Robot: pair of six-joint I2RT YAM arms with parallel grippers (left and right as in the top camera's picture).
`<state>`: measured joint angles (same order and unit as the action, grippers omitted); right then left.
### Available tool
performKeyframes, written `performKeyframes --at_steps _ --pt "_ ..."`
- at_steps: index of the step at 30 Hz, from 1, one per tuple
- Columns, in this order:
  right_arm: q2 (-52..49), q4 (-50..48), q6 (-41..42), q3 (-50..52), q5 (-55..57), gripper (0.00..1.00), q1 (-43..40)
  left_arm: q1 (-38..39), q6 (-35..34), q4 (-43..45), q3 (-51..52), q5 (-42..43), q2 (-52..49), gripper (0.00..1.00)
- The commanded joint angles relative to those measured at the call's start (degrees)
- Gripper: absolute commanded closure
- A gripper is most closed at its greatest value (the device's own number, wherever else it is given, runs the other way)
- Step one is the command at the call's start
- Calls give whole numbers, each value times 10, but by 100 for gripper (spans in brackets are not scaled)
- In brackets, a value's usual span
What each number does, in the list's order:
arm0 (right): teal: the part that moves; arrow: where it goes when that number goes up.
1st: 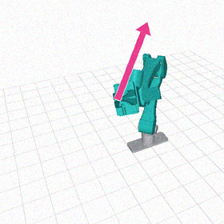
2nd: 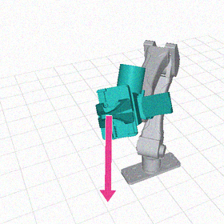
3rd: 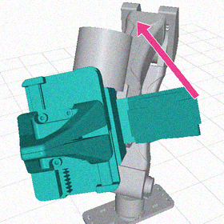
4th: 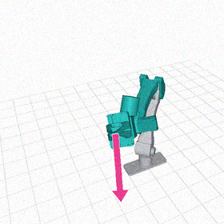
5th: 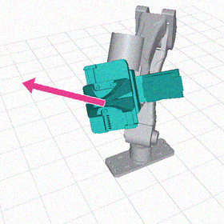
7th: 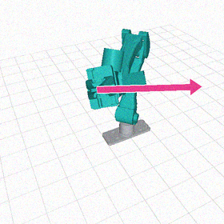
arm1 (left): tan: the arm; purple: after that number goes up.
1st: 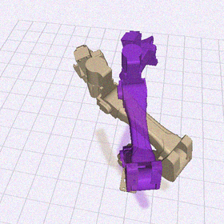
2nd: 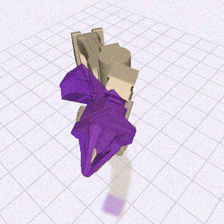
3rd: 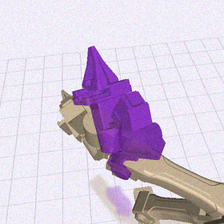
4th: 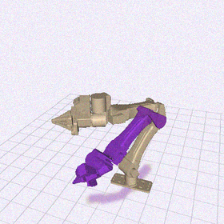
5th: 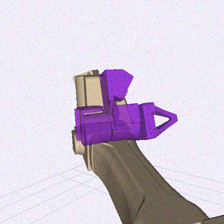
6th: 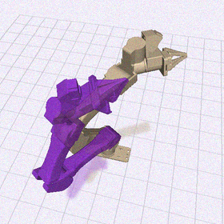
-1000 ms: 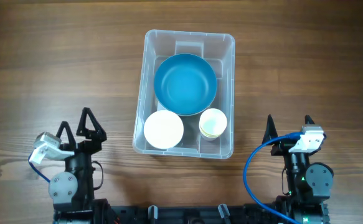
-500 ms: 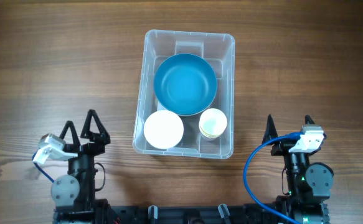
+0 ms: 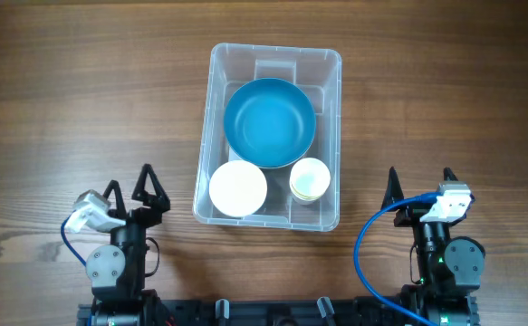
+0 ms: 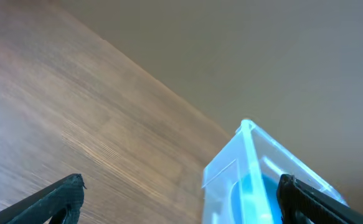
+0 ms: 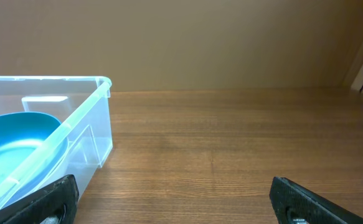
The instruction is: Pack container
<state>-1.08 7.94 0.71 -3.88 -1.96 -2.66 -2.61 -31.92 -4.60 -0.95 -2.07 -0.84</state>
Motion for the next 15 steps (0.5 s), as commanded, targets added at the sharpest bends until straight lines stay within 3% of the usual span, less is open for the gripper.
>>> performKeyframes --at_steps 1,5,15 --pt "8 -1 -7 2 -9 0 3 3 137 4 5 16 7 0" --pt "8 -1 -7 2 -9 0 3 3 182 3 5 16 7 0" --pt "8 -1 -7 2 -9 0 3 3 182 4 5 16 7 0"
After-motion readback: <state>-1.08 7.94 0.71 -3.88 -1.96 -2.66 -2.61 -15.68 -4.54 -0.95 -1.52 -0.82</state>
